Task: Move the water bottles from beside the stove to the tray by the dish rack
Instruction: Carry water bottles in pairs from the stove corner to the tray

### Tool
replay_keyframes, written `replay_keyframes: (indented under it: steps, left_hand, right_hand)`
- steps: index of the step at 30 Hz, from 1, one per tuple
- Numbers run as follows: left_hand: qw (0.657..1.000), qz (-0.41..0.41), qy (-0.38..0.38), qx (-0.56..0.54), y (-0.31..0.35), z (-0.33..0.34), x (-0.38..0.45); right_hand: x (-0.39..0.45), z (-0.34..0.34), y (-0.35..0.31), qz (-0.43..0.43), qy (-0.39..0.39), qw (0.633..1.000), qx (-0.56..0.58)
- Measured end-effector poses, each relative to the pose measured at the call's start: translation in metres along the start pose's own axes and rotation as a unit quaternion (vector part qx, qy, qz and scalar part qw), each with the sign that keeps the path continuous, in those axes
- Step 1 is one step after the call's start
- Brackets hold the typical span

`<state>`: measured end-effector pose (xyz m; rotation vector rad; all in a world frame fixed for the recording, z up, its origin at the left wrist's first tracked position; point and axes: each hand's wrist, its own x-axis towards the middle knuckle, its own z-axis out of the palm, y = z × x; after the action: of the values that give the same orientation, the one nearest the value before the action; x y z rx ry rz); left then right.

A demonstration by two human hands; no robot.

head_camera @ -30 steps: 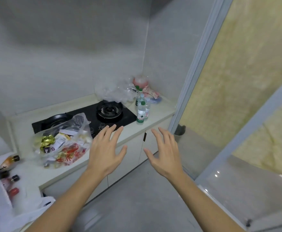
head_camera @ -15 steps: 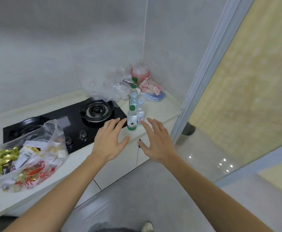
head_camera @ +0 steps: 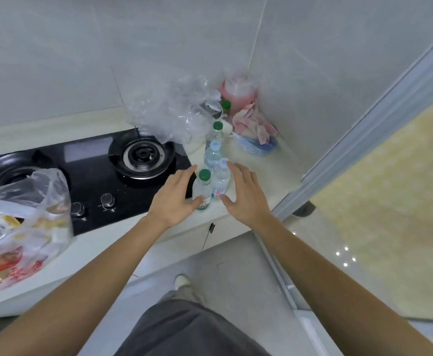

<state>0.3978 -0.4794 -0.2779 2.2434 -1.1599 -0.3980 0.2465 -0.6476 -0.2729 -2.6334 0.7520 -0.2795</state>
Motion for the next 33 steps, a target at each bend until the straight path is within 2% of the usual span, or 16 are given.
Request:
replay_keyframes:
  steps: [5, 12, 17, 24, 33]
  left_hand:
    - [0.993, -0.014, -0.078, -0.085, -0.022, 0.023, 0.043]
    - [0.976, -0.078, -0.091, -0.18, -0.037, 0.05, 0.059]
    - [0.969, -0.122, -0.064, -0.206, -0.034, 0.065, 0.059]
    - [0.963, -0.175, -0.043, -0.202, -0.018, 0.066, 0.059]
    - [0.914, -0.304, 0.095, -0.25, 0.006, 0.061, 0.014]
  right_hand:
    - [0.048, 0.012, 0.024, -0.029, -0.035, 0.999, 0.027]
    - [0.08, 0.034, 0.049, 0.002, -0.1, 0.985, 0.143]
    - [0.095, 0.045, 0.064, 0.02, -0.147, 0.975, 0.166]
    - [0.11, 0.054, 0.073, -0.016, -0.198, 0.964, 0.179]
    - [0.123, 0.028, 0.084, -0.098, -0.262, 0.937, 0.211]
